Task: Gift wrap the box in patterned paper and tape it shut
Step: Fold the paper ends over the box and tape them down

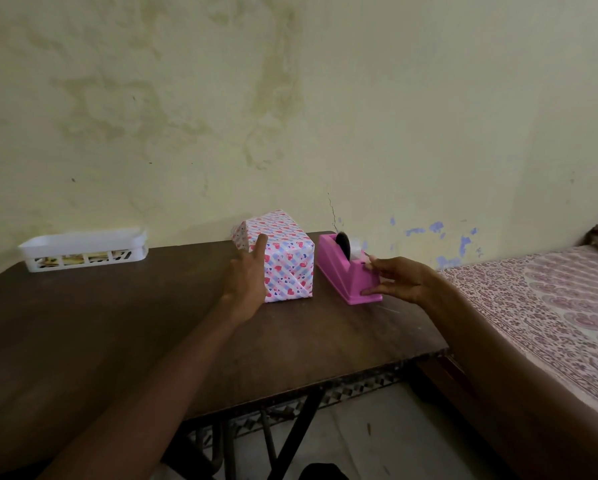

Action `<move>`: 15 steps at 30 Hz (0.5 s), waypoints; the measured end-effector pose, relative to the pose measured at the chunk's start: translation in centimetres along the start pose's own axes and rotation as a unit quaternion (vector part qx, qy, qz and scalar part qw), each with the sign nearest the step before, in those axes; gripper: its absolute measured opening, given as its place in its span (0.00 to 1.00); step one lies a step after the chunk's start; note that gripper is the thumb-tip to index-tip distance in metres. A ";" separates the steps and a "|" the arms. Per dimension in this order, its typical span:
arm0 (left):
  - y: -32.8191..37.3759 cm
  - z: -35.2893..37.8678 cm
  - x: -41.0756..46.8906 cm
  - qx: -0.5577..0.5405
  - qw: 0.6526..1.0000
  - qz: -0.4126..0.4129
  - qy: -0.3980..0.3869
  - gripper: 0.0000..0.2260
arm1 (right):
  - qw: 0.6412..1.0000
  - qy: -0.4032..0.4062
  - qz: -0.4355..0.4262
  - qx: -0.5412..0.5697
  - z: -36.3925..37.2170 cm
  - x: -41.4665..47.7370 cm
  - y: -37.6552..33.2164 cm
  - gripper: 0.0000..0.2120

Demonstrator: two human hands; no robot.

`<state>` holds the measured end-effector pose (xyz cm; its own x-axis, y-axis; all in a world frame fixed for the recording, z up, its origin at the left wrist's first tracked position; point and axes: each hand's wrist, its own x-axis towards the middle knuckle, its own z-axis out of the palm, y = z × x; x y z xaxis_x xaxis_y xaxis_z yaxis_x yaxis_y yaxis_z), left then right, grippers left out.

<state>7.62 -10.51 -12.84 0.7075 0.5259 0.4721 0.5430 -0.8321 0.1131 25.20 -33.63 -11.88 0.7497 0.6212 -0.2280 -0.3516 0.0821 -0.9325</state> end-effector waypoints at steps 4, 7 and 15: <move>0.0 0.2 0.1 0.000 1.000 0.001 -0.001 0.45 | 1.000 0.009 -0.013 -0.016 0.0 0.0 0.7 0.15; 0.0 0.1 0.1 -0.002 1.000 -0.002 -0.007 0.45 | 0.990 0.056 -0.066 -0.109 0.2 -0.2 1.1 0.10; 0.1 -0.3 -0.2 -0.006 1.000 -0.008 -0.014 0.44 | 0.755 0.237 -0.216 -0.572 1.5 0.7 0.1 0.05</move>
<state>7.42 -10.76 -12.61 0.7122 0.5432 0.4448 0.5480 -0.8261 0.1313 24.84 -32.05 -11.76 0.8672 0.3582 0.3458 0.4947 -0.6981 -0.5177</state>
